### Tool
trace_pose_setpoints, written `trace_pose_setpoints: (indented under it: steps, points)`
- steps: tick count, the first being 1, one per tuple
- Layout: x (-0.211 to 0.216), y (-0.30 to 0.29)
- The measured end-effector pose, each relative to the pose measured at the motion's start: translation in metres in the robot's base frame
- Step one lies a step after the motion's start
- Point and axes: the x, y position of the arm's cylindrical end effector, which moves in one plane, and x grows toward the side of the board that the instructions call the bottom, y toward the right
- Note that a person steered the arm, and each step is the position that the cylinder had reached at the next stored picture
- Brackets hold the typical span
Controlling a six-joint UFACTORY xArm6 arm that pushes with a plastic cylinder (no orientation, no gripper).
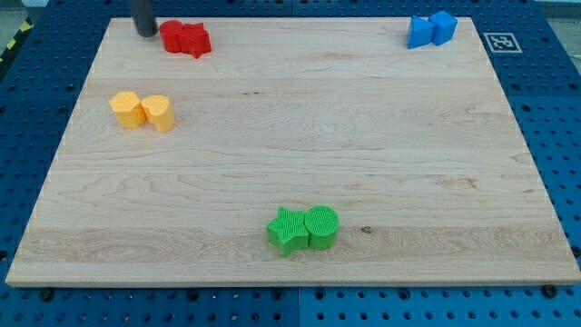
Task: Move the red blocks to the right
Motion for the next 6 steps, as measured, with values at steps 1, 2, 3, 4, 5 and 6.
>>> trace_pose_setpoints:
  steps: [1, 2, 3, 4, 5, 6]
  points:
    - [0.003, -0.014]
    - [0.008, -0.012]
    - [0.013, -0.004]
    - [0.014, 0.011]
    - [0.012, 0.025]
    - [0.014, 0.043]
